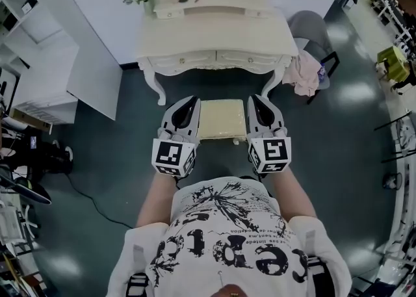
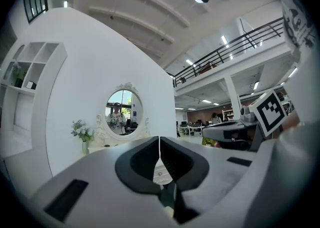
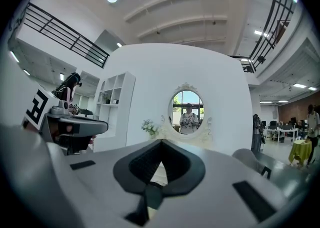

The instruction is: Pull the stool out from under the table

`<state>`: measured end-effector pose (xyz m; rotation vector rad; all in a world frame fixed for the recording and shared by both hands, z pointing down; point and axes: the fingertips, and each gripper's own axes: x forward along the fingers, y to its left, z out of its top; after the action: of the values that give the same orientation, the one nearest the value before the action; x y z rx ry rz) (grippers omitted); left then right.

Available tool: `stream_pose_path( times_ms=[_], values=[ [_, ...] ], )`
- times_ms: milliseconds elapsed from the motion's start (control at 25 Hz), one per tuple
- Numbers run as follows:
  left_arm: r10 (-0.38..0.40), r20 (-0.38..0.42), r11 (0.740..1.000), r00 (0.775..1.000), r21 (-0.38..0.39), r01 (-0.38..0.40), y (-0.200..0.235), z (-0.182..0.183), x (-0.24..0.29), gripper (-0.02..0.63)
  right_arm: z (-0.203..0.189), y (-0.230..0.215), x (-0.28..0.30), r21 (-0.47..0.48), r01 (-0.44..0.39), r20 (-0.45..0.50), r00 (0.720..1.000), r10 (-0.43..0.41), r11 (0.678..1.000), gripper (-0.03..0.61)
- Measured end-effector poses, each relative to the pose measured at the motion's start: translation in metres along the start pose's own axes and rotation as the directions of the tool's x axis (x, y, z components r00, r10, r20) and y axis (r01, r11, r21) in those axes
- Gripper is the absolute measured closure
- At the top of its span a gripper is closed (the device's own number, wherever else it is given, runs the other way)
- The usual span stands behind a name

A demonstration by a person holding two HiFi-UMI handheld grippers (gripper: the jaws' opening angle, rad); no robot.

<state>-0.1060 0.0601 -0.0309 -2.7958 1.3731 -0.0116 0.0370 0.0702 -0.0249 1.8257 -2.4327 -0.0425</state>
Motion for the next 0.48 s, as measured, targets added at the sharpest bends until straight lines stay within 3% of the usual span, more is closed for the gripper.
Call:
stream_pose_path(
  times_ms=[480],
  values=[
    [0.011, -0.008, 1.0, 1.0, 0.01, -0.01, 0.008, -0.001, 0.006, 0.592, -0.007, 0.009, 0.013, 0.027, -0.031, -0.02, 0.999, 0.031, 0.999, 0.561]
  ],
)
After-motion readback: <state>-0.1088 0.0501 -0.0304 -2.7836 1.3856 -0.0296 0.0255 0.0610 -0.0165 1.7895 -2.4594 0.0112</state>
